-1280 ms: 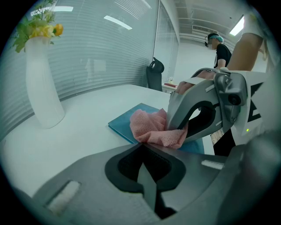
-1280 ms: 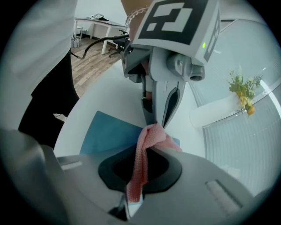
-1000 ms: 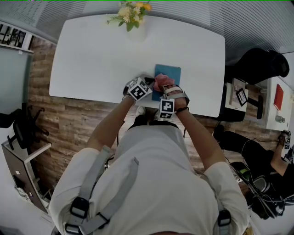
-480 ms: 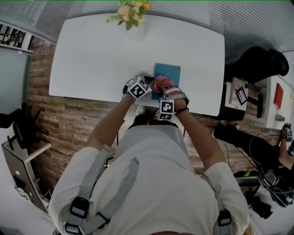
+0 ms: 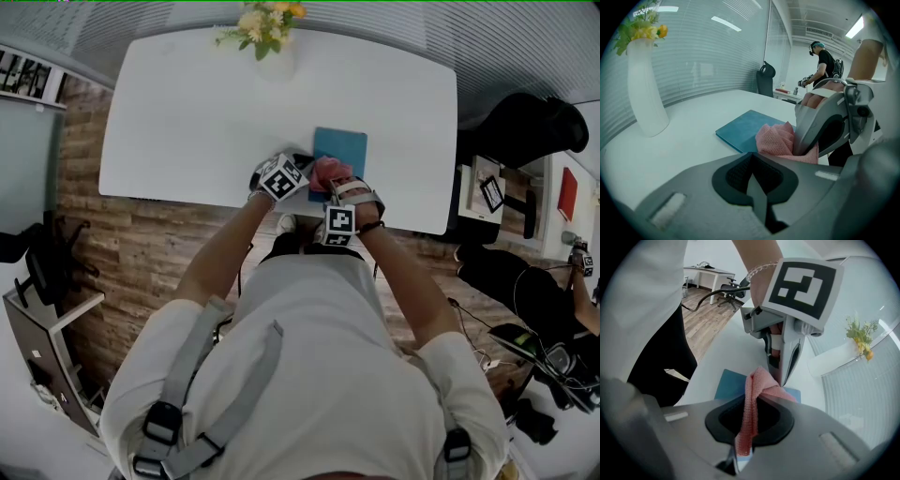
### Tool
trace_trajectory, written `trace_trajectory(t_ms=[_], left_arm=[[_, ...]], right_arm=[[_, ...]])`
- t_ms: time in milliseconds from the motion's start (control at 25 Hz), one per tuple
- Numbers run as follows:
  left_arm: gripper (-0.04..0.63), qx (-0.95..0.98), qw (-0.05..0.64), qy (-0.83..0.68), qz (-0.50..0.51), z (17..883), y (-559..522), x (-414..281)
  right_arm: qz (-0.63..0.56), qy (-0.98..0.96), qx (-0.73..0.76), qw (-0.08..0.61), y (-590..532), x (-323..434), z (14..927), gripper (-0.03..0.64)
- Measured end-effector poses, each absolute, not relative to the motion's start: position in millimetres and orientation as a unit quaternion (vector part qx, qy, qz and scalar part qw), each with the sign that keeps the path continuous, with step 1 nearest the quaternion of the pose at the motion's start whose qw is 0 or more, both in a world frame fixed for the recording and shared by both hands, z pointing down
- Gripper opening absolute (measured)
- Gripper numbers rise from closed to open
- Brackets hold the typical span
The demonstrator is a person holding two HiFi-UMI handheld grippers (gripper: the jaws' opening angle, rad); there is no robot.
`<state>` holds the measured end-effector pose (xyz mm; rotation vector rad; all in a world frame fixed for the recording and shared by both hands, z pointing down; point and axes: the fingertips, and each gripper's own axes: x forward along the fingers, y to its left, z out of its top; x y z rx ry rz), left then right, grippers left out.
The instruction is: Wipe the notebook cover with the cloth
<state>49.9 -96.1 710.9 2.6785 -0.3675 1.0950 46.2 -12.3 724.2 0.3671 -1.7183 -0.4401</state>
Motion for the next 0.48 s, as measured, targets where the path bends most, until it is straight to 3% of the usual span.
trace_trajectory(t_ms=[480], left_arm=[[0.000, 0.912, 0.113, -0.126, 0.373, 712, -96, 50]], right_arm=[[-0.183, -0.752, 0.153, 0.614, 2, 43, 726, 0.006]])
